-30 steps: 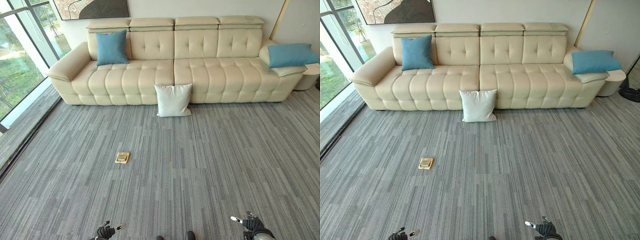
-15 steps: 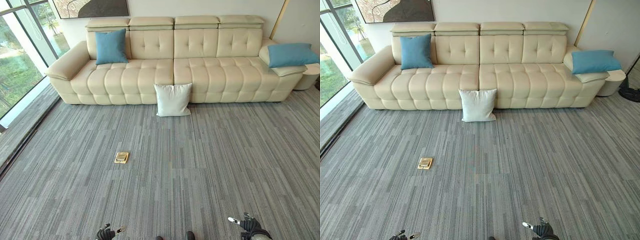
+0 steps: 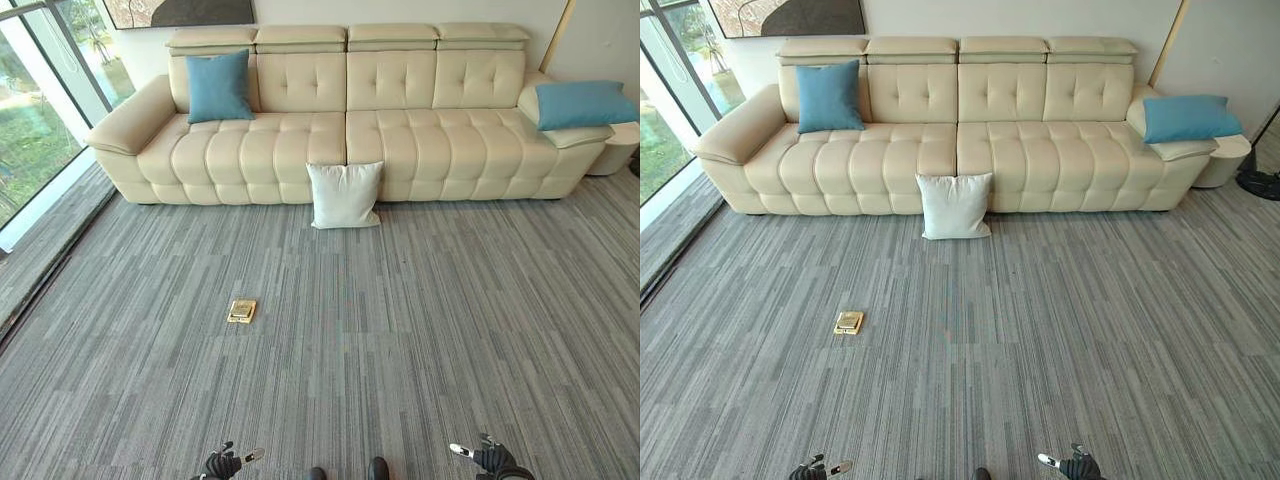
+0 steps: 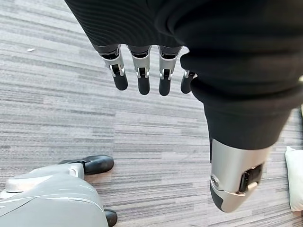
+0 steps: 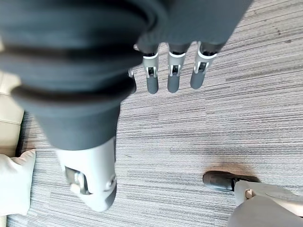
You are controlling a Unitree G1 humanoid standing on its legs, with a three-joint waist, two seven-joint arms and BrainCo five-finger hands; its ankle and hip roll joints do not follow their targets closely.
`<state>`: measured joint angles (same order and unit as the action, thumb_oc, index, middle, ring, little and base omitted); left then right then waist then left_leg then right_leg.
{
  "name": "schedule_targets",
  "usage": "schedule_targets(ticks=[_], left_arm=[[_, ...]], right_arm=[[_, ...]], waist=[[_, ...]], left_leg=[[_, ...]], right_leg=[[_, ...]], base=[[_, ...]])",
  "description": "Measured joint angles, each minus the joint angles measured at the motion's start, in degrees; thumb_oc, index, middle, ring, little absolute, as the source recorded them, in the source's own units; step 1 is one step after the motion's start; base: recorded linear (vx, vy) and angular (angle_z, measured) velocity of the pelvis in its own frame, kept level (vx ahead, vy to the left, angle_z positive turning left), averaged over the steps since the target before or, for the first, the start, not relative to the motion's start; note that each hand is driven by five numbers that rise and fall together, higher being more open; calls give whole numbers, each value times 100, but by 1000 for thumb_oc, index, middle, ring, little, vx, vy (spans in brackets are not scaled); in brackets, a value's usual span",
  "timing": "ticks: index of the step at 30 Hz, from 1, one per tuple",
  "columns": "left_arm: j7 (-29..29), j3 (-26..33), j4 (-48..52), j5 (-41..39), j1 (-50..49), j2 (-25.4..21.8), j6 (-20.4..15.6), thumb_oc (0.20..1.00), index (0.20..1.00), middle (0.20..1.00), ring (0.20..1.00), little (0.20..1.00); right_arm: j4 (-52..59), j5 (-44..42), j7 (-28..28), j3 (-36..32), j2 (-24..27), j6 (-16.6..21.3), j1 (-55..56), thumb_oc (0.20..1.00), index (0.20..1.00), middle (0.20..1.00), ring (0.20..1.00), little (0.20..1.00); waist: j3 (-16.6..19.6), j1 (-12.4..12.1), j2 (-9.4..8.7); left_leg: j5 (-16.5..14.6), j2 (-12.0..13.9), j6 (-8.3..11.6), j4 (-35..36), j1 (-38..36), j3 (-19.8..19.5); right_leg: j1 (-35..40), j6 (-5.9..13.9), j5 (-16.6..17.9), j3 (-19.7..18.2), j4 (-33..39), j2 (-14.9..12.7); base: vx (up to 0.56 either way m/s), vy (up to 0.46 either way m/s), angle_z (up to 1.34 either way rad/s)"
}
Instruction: Pick up all the scattered cushions and arrange them neatly on the sofa.
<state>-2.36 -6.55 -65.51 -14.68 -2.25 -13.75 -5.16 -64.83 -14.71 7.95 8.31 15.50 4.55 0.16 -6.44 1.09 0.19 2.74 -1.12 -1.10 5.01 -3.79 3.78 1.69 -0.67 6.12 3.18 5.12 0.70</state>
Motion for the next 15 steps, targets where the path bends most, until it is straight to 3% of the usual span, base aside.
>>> schedule_targets(ticks=[3, 5, 6, 8, 9, 11, 13, 15], left_arm=[[-9, 1, -1, 4, 95, -14, -3, 1000, 1000, 1000, 1000, 1000], [-11, -25, -65, 10, 229, -21, -2, 1000, 1000, 1000, 1000, 1000], [-14, -26, -112, 23, 311, -19, -4, 1000, 1000, 1000, 1000, 1000], [-16, -111, -316, 239, 527, -14, 13, 1000, 1000, 1000, 1000, 1000], [-17, -123, -299, 239, 524, -45, 5, 1000, 1000, 1000, 1000, 1000], [-23, -203, -273, 241, 513, -123, -13, 1000, 1000, 1000, 1000, 1000], [-14, -297, -275, 249, 525, -164, -1, 1000, 1000, 1000, 1000, 1000], [-13, -282, -283, 273, 534, -185, 5, 1000, 1000, 1000, 1000, 1000]], right_arm=[[0, 10, 1, 15, -1, -5, -62, 1000, 1000, 1000, 1000, 1000], [-44, 14, 2, 27, -3, -10, -137, 1000, 1000, 1000, 1000, 1000], [-78, 15, 4, 20, 1, -10, -178, 1000, 1000, 1000, 1000, 1000], [-94, 20, -4, 25, 19, -29, -327, 1000, 1000, 1000, 1000, 1000], [-139, 26, -4, 27, -11, -66, -275, 1000, 1000, 1000, 1000, 1000], [-234, 69, -4, 19, -82, -152, -236, 1000, 1000, 1000, 1000, 1000], [-216, 121, -9, 13, -98, -145, -267, 1000, 1000, 1000, 1000, 1000], [-217, 123, -9, 20, -99, -137, -338, 1000, 1000, 1000, 1000, 1000]], waist=[[-71, 1, -55], [-180, 9, -66], [-305, 8, -51], [-555, 51, 161], [-565, 125, 140], [-600, 117, 78], [-621, 179, 62], [-636, 197, 81]], left_leg=[[1, -18, -4, 1, 71, -3], [11, -40, -152, 2, 181, -4], [-33, -87, -171, 4, 169, -24], [-10, 104, -243, 4, 137, -23], [20, 84, -298, 3, 94, -20], [-45, 10, -415, 2, 54, -26], [-73, 48, -457, -37, 52, -168], [-56, 100, -482, -43, 66, -223]], right_leg=[[-38, 18, 13, 2, -7, -15], [-300, 40, 5, -3, -346, -40], [-460, 147, -52, 5, -704, -51], [-1237, 441, -312, 33, -2340, -29], [-1413, 576, -416, 29, -2708, -143], [-1737, 638, -712, -4, -3447, -481], [-1810, 632, -860, 96, -3263, -550], [-1721, 717, -853, 167, -2334, -533]], base=[[-22, 134, 0], [-41, 217, -7], [-10, 186, -16], [29, 97, 7], [110, 125, 33], [263, 80, 10], [243, -11, -5], [195, -50, 0]])
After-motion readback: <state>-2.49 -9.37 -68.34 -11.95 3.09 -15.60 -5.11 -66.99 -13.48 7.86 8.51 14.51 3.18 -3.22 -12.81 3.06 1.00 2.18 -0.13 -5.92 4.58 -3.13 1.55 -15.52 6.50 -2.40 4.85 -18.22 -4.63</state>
